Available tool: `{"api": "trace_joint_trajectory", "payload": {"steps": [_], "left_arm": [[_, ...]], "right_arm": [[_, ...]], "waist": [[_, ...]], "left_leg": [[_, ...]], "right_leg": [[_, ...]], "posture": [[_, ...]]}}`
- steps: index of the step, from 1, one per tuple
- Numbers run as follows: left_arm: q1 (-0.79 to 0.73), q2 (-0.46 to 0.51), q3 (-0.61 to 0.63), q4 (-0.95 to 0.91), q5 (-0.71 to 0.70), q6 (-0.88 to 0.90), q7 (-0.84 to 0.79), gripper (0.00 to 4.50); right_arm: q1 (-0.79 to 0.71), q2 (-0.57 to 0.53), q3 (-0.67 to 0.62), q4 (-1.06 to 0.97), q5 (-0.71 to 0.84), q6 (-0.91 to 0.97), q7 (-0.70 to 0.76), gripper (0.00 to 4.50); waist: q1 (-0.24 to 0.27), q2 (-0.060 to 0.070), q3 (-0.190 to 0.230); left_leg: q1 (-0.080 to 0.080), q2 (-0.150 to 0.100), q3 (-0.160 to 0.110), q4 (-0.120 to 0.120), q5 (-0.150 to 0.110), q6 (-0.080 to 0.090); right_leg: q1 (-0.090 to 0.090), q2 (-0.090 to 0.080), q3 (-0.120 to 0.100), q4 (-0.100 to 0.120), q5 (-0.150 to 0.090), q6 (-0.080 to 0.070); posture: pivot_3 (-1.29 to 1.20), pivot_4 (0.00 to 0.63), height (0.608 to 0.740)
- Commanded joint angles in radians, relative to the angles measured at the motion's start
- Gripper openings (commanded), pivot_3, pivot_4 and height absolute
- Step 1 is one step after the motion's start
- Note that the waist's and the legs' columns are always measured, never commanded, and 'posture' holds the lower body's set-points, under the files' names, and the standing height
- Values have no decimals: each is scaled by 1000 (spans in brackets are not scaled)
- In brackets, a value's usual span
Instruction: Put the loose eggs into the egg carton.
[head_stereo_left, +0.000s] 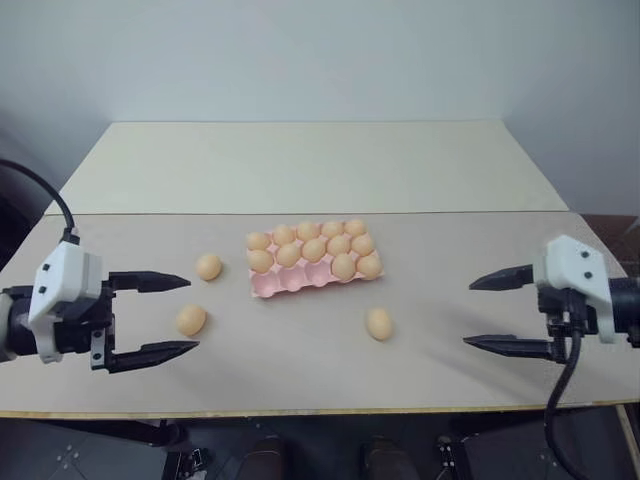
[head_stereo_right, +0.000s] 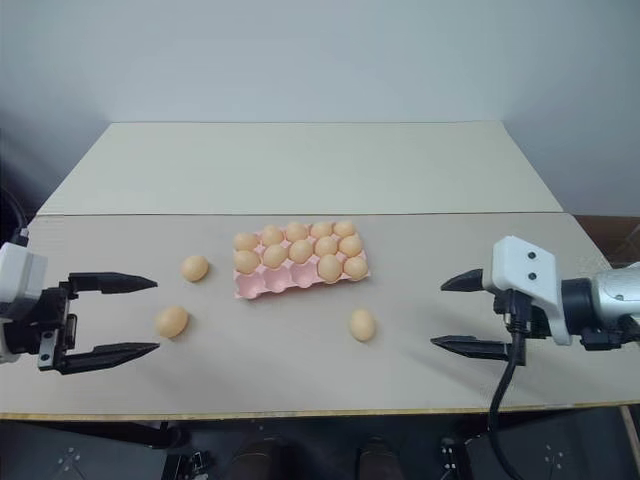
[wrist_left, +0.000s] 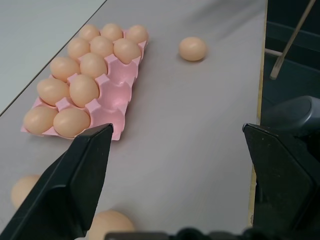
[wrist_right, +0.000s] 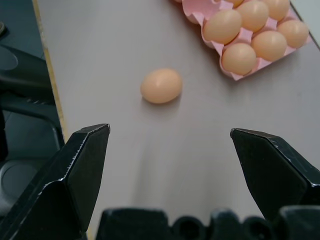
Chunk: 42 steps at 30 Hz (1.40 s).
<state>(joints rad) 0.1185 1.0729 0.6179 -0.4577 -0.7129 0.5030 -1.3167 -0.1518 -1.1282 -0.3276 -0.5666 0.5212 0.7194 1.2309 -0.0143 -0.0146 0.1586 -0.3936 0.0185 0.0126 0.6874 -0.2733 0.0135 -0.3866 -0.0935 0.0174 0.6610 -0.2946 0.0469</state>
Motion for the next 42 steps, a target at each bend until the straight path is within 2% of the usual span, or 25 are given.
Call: {"api": "trace_joint_trajectory", "payload": {"steps": [1,6,11,20,27,29,34,35,42], "left_arm": [[-20,4,3,-19,-15,-1,14,4500],[-30,0,-23,-32,-12,-2,32,4500],[-25,-1,-25,-44,-13,2,37,4500],[-6,-7,-24,-44,-4,-12,33,4500],[-11,-4,-31,-23,6,-27,19,4500],[-14,-4,-33,-21,8,-29,17,4500],[-11,-6,-34,-18,13,-38,15,4500],[-11,-6,-33,-17,12,-39,15,4500],[-3,-15,-30,-14,19,-48,22,4500]], "right_arm": [[-59,25,121,-47,-34,-23,-82,4478],[-157,129,340,-43,-109,-8,-198,4478],[-214,240,502,15,-223,8,-326,4478],[-219,315,614,86,-317,-9,-383,4478],[-226,355,617,121,-333,32,-416,4478],[-225,355,613,121,-328,41,-413,4104],[-215,344,609,100,-321,53,-400,2593],[-213,339,611,94,-326,50,-400,2443],[-289,372,567,65,-309,49,-428,2443]], "waist": [[1,0,0],[1,0,0],[1,0,0],[2,0,0],[2,0,0],[2,0,0],[2,0,0],[2,0,0],[0,0,0]], "left_leg": [[0,0,0,0,0,0],[-1,0,0,0,0,0],[-2,-1,-1,0,0,0],[-3,-1,-1,0,0,0],[-2,-1,-1,0,0,0],[-3,-1,-1,0,0,0],[-3,-1,-1,0,0,0],[-2,-1,-1,0,0,0],[-2,-1,-1,0,0,0]], "right_leg": [[0,0,0,0,0,0],[-1,0,0,0,0,0],[-2,0,0,0,0,0],[-2,0,-1,0,0,0],[-2,0,-1,1,0,0],[-2,0,-1,1,0,0],[-2,0,-1,0,0,0],[-2,0,-1,0,0,0],[-2,0,-1,1,0,0]], "posture": [[0,150,740],[0,150,740],[0,150,740],[0,150,740],[0,150,740],[0,150,740],[0,150,740],[0,150,740],[0,150,740]]}}
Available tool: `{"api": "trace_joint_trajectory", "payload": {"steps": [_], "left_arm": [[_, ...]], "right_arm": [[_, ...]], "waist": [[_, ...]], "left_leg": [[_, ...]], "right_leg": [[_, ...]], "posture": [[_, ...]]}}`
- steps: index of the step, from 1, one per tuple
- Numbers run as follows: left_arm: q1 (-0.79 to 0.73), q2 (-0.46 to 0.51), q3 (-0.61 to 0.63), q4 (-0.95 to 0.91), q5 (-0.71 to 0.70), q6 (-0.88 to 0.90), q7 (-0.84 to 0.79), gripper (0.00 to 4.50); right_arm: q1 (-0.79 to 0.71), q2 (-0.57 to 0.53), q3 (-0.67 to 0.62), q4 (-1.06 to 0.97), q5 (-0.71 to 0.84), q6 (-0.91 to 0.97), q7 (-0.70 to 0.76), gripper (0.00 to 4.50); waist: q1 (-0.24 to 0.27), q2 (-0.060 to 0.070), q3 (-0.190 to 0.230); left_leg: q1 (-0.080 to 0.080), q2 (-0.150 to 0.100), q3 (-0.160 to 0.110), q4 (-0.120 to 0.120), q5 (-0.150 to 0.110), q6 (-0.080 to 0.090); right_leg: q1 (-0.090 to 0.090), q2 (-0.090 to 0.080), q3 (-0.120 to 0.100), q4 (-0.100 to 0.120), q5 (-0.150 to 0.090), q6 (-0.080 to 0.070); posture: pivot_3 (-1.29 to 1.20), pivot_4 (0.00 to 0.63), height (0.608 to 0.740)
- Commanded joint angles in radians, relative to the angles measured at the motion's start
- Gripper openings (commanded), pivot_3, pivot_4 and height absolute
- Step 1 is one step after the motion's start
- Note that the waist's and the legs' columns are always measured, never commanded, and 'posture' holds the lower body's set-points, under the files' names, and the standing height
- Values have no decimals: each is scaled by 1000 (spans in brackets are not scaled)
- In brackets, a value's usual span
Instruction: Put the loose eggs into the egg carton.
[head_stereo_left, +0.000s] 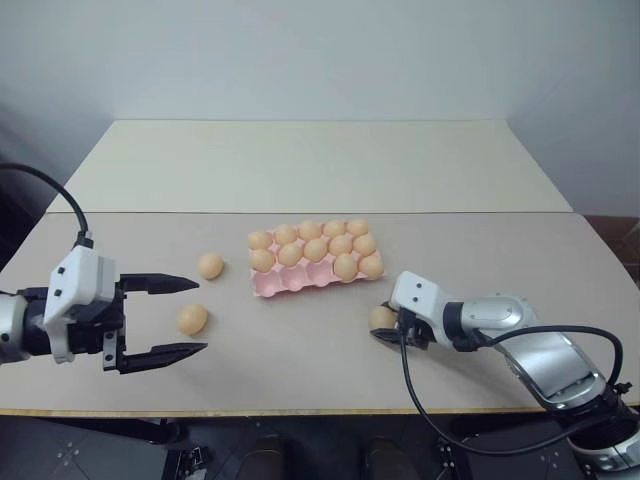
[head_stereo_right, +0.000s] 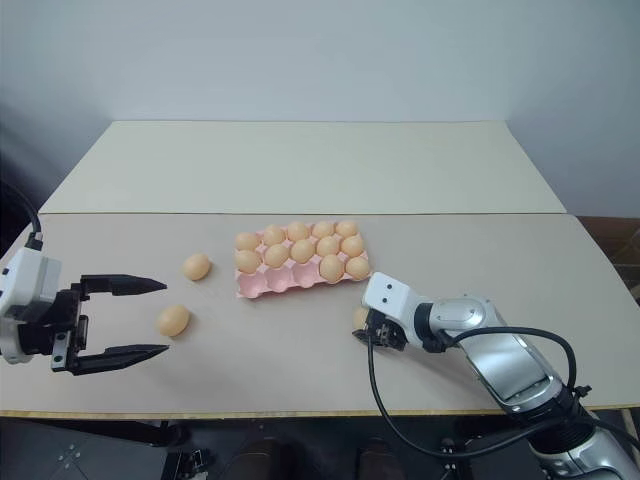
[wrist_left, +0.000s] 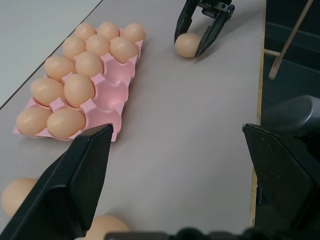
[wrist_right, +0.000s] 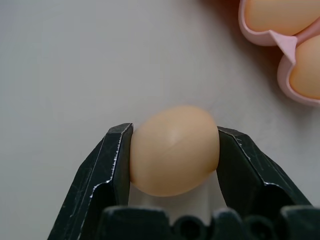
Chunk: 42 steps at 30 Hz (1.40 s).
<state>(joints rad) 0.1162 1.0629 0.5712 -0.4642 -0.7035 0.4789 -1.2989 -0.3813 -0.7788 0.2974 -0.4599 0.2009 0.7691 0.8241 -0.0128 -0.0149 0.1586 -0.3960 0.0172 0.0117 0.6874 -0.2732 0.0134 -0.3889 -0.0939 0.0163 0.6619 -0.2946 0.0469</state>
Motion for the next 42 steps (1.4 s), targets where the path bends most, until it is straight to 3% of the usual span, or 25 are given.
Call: {"api": "trace_joint_trajectory", "payload": {"steps": [1,10,21,24,27,36,42], "left_arm": [[1,-8,18,-8,11,-24,8,4500],[42,-17,57,-10,18,-20,13,4500],[125,-35,91,0,47,-38,1,4500],[130,-37,92,-2,49,-35,6,4500],[133,-38,93,-4,47,-31,9,4500],[138,-43,87,-4,49,-33,17,4500],[155,-46,95,-1,69,-44,12,4500]], "right_arm": [[-92,57,-65,-21,9,-22,-42,2443],[-273,310,-5,244,-89,-218,-163,2443],[-313,422,68,461,-202,-478,-145,2443],[-317,438,66,496,-222,-491,-161,3231],[-322,438,62,505,-239,-504,-156,4188],[-298,395,8,356,-196,-442,-101,4243],[-211,197,-135,53,47,-182,98,4243]], "waist": [[-5,0,0],[-6,0,0],[-7,0,0],[-8,0,0],[-8,0,0],[-8,0,0],[1,0,0]], "left_leg": [[0,0,0,0,0,0],[1,0,1,-1,0,0],[1,1,0,-1,1,-1],[1,1,0,-1,1,-1],[1,0,0,-1,1,-2],[1,1,0,-2,1,-2],[0,1,0,-2,1,-2]], "right_leg": [[0,0,0,0,0,0],[0,0,1,1,0,0],[-1,1,0,1,0,0],[-1,1,0,1,0,0],[-1,1,0,2,0,0],[-1,0,0,1,0,0],[-1,-1,-1,0,0,0]], "posture": [[0,150,740],[0,150,740],[0,150,740],[0,150,740],[0,150,740],[0,150,740],[0,150,740]]}}
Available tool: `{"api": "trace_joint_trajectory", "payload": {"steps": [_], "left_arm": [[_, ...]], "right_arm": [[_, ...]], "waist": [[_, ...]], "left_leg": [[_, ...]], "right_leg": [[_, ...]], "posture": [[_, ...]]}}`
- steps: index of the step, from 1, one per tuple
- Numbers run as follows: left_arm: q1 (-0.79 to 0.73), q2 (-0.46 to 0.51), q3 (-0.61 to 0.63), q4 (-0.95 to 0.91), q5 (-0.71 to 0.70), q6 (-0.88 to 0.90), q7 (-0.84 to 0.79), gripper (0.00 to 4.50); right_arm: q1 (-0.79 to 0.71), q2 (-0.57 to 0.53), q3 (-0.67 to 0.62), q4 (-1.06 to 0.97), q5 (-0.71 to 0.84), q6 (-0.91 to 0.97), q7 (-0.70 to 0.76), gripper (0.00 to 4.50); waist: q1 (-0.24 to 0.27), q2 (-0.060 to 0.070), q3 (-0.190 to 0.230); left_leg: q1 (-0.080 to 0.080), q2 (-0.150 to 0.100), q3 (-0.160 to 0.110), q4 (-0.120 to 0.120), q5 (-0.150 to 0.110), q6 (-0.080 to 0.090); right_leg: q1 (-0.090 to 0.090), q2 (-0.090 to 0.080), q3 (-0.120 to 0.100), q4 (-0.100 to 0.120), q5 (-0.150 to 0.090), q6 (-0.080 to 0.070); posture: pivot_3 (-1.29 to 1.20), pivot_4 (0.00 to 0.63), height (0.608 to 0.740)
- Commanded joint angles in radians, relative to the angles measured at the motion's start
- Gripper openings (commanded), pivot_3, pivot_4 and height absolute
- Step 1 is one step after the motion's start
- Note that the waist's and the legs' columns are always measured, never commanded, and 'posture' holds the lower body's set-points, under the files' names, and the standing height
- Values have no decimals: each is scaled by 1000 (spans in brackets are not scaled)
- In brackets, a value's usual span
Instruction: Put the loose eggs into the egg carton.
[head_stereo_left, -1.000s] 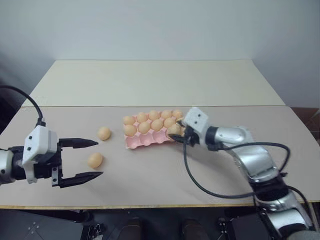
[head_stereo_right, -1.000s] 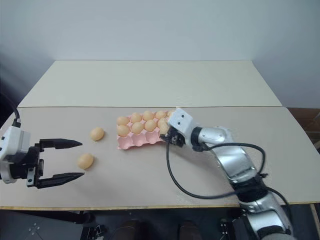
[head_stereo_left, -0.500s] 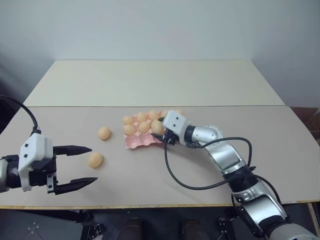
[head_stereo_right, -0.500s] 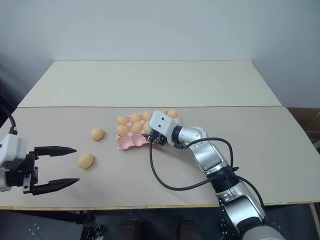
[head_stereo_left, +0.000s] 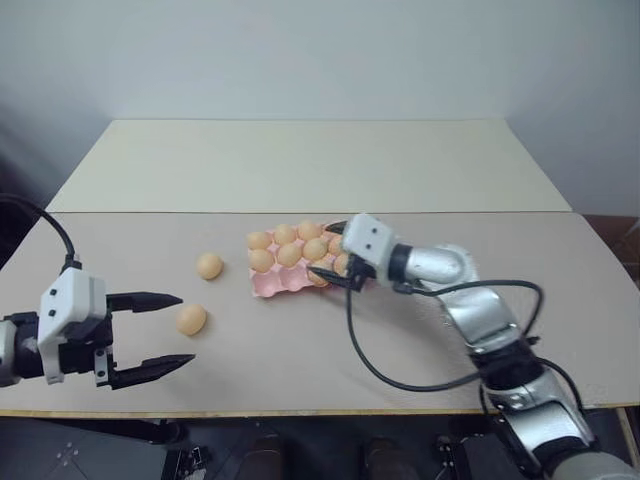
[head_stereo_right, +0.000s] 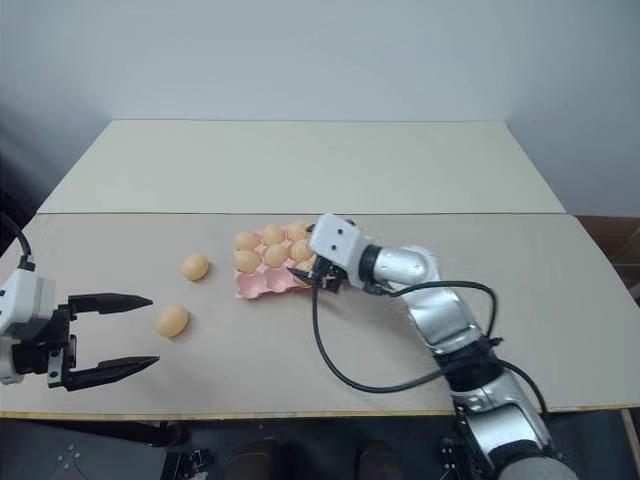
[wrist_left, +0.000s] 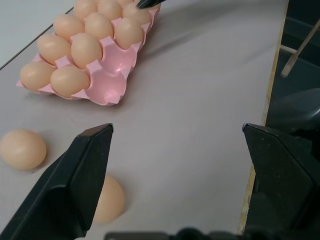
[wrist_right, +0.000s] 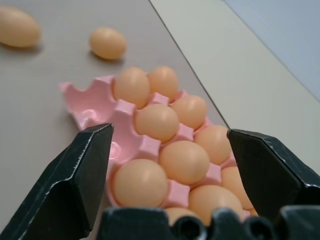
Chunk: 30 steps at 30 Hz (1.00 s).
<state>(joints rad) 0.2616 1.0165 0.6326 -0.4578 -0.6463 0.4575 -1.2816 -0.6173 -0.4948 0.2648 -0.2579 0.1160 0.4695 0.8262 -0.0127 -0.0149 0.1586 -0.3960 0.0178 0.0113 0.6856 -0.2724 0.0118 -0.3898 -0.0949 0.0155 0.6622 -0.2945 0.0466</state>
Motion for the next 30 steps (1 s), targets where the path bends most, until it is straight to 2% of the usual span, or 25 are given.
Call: {"api": "trace_joint_trajectory", "payload": {"steps": [1,5,10,16,24,30], "left_arm": [[15,0,36,-7,17,-26,-6,4500],[21,-2,48,-8,24,-27,-6,4500],[59,-14,60,-30,43,-26,4,4500],[79,-22,36,-55,116,-16,73,4500],[-36,-21,-166,-61,284,185,396,4500],[-138,-76,-289,-10,327,225,505,4500]], "right_arm": [[47,-143,-138,-192,185,153,141,4243],[133,-330,-275,-290,365,237,287,4243],[249,-494,-386,-348,475,269,382,4243],[282,-531,-395,-365,501,290,323,4243],[288,-532,-368,-380,503,314,244,4243],[288,-529,-368,-394,516,337,195,4243]], "waist": [[2,0,0],[1,0,0],[-5,0,0],[-1,0,0],[3,-1,0],[3,-1,0]], "left_leg": [[0,0,0,0,0,0],[0,0,-1,0,0,0],[2,1,-1,-1,0,0],[3,1,0,-1,0,0],[2,0,0,-1,0,0],[1,0,0,-1,0,0]], "right_leg": [[0,0,0,0,0,0],[1,0,-1,-2,0,0],[2,0,0,-2,0,-1],[3,0,1,-1,0,-1],[3,0,1,-2,0,0],[2,0,1,-1,0,0]], "posture": [[0,150,740],[0,150,740],[0,150,740],[0,150,740],[0,150,740],[0,150,740]]}}
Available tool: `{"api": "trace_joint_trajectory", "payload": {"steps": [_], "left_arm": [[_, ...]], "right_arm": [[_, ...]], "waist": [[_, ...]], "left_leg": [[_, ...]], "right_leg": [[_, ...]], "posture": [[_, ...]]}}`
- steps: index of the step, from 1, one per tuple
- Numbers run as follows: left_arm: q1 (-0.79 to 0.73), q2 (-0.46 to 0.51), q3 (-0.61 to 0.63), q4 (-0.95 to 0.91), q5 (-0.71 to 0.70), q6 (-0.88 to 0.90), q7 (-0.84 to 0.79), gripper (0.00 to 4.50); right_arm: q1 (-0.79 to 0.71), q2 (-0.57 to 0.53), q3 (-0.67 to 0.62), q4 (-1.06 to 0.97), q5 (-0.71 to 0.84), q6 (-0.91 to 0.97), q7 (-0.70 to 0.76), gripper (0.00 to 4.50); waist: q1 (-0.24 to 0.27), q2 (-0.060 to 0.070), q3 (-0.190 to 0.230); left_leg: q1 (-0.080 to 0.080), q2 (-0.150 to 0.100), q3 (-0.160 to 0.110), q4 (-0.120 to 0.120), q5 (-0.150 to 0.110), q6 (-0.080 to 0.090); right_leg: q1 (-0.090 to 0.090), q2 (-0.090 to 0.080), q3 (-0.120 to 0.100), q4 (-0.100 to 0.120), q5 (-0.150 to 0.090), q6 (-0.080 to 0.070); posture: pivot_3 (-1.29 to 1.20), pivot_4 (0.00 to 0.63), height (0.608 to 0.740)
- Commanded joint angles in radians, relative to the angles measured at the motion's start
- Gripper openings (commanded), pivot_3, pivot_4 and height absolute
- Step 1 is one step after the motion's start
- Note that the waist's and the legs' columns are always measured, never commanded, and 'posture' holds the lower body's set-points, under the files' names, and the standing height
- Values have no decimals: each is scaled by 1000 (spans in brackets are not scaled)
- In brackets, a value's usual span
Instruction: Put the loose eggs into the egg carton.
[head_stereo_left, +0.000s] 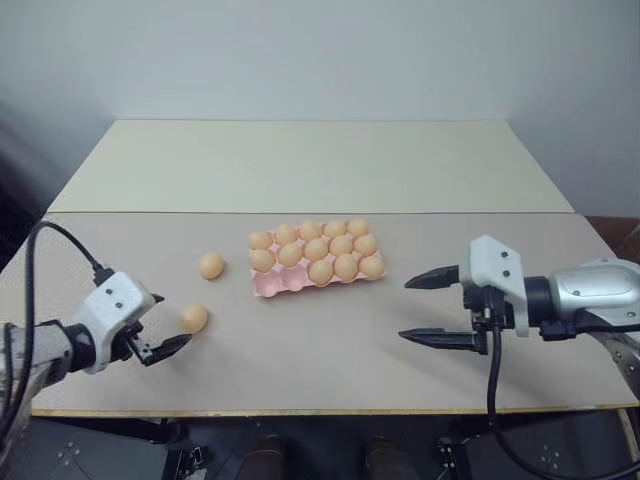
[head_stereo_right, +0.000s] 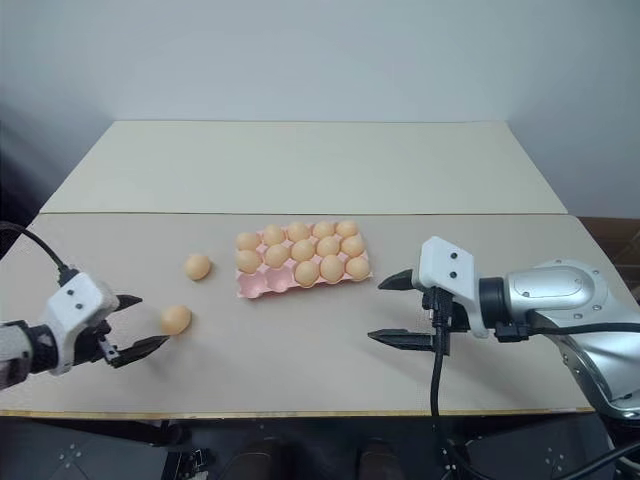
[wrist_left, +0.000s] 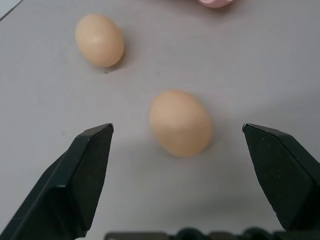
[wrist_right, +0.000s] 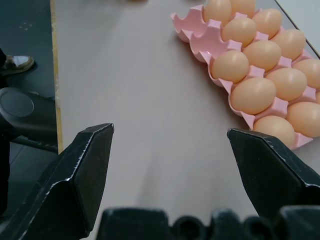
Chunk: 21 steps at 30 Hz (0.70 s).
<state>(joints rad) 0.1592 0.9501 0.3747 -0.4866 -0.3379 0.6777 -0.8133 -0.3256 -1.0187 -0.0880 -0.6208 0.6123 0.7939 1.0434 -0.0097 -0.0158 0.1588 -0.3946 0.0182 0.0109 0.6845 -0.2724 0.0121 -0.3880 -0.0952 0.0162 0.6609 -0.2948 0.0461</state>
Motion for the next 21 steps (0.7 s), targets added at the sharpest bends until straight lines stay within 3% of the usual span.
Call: {"api": "trace_joint_trajectory", "payload": {"steps": [1,14,17,21], "left_arm": [[-53,-16,-53,32,19,12,41,4500],[-185,-68,-226,176,60,58,88,4500],[-189,-61,-224,172,43,77,68,3915],[-185,-45,-224,155,44,97,61,2695]], "right_arm": [[-4,-4,-16,-32,19,15,-30,4243],[10,-12,-29,-51,14,50,-108,4243],[16,-14,-32,-54,16,56,-117,4286],[15,-13,-27,-54,14,58,-128,4286]], "waist": [[0,0,0],[0,0,0],[0,0,0],[-2,0,0]], "left_leg": [[0,0,0,0,0,0],[-1,0,0,0,0,0],[0,0,0,0,0,0],[0,0,0,0,0,0]], "right_leg": [[0,0,0,0,0,0],[0,0,0,0,0,0],[0,-1,0,1,0,0],[0,0,0,1,0,0]], "posture": [[0,150,740],[0,150,740],[0,150,740],[0,150,740]]}}
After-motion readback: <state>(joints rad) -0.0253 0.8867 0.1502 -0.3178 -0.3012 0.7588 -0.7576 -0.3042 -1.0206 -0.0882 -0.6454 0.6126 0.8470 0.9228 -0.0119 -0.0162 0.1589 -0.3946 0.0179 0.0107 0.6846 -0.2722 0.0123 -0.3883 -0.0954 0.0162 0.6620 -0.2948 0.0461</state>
